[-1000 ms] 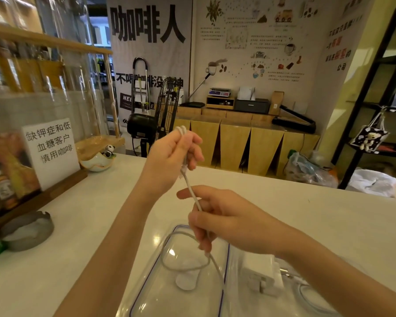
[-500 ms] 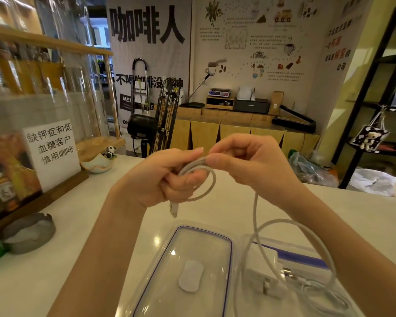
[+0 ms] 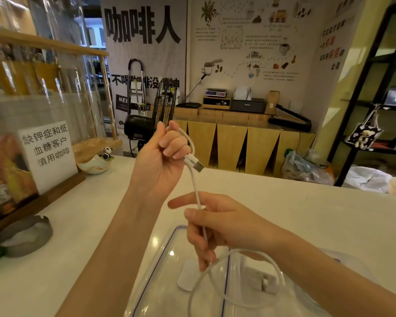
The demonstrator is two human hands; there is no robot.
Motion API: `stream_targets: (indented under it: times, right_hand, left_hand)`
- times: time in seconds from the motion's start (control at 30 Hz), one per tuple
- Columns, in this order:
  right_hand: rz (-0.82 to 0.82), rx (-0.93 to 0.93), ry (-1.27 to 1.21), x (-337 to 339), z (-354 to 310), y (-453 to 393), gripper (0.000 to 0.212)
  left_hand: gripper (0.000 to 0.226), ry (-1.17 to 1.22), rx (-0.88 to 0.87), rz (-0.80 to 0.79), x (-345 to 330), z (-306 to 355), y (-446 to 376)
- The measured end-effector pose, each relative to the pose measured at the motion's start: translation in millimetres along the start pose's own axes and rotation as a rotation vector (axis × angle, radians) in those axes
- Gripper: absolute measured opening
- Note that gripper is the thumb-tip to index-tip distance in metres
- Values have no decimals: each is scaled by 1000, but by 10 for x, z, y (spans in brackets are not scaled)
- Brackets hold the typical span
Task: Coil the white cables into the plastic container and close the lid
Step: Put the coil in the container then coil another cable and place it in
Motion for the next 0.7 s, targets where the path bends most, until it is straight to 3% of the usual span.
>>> stream_targets:
  times: [0.13,0.23,0.3,0.4,0.47,0.57,0.7]
  right_hand:
    - [-29,-53,117,-11,-75,93,29]
    - [-39,-89,311,75,-222,191,28]
    - [4,-40,436,172,-381,247,23]
    - [106,59,544,323,-603,306,18]
    - [146,133,573,390,-701,339,18]
    - [133,220,555,412,-780,383,16]
    - [74,346,522,368,-810,348,14]
  left_hand:
    - [36,-346,-339,125,43,74,-14]
    - [31,-894,-617,92,12,99,47]
    - [27,-1268,-655,-14,-42,69,89]
    - [28,-1588,-454,-127,-64,-5,136]
    - [34,-1615,-148,-233,-34,-55,184]
    - [40,-1336,318,-532,-36,-89,350]
    - [46,-946,502,-771,-150,-93,501]
Point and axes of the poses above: each hand's wrist, its own y-axis away from the middle knuckle, its own x-axis out of the back of the hand, z = x × y, the point moved 4 cm from there along -y, towards the middle knuckle, and after that the axes turned 13 degrees about z, right-handed, at the moved point
